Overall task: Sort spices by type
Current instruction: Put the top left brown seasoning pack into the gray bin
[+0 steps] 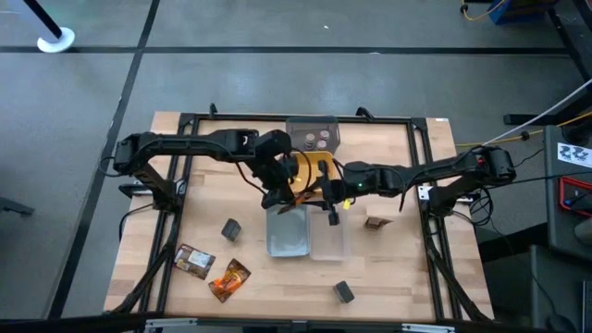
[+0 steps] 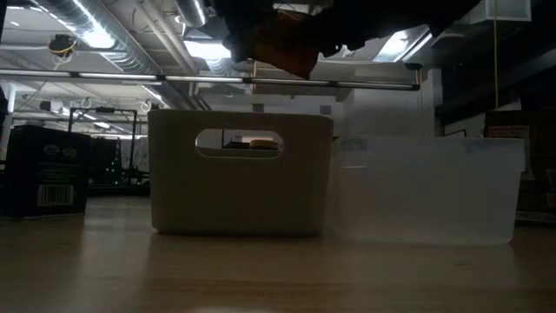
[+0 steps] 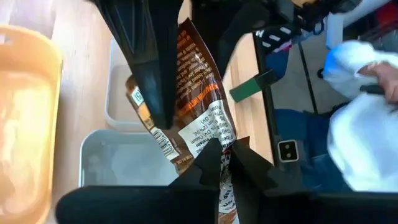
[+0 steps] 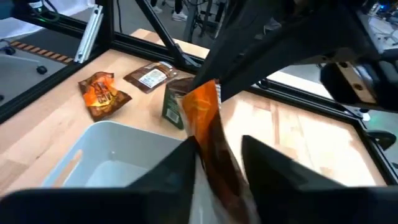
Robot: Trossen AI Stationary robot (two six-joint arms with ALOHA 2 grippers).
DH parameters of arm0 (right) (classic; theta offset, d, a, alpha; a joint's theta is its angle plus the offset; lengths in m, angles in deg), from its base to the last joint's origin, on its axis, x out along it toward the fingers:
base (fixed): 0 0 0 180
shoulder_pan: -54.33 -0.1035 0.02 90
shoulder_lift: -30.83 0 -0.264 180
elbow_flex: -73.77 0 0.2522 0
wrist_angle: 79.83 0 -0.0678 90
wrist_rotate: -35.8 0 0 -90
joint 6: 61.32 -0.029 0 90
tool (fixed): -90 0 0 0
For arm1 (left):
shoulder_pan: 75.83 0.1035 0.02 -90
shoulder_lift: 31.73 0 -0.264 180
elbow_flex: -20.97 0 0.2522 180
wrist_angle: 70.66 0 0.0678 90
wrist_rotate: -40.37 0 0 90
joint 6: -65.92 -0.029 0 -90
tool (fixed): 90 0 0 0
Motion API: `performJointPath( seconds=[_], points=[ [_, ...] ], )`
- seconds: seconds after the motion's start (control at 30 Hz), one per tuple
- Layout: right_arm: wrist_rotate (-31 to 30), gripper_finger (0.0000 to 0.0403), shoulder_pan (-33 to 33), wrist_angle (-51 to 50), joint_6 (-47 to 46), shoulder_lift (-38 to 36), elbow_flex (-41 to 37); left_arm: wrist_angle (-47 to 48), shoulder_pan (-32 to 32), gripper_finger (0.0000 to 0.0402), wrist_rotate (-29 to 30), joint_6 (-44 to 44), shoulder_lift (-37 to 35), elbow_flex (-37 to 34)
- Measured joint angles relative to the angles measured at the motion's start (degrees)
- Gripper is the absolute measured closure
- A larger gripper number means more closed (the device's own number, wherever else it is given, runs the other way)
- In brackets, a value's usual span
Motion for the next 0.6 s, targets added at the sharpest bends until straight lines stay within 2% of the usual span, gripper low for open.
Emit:
performJointPath(
  seconds=[0.13, 0.17, 0.33, 0.47, 0.6],
  points=[
    [0.0, 0.0358, -0.3, -0.1, -0.2, 0.0, 0.0, -0.1, -0.8, 0.036, 0.2, -2.5, 0.0, 0.0],
    [0.0, 0.0364, -0.3, -0.1, -0.4, 0.0, 0.0, -0.2, -1.0, 0.0351, 0.8, -2.8, 0.0, 0.0],
    [-1.5, 0.0364, -0.1, -0.5, -4.0, 0.0, -0.1, -0.2, -2.7, 0.0298, 9.1, -3.4, 0.0, 0.0],
    [-7.0, 0.0347, -0.1, -3.2, -8.1, 0.0, -0.1, 0.3, -3.7, 0.0254, 14.5, -7.9, 0.0, 0.0],
    [-11.0, 0.0365, -0.1, -6.6, -10.9, 0.0, -0.1, 0.4, -3.9, 0.0219, 19.8, -11.3, 0.0, 0.0]
  ],
)
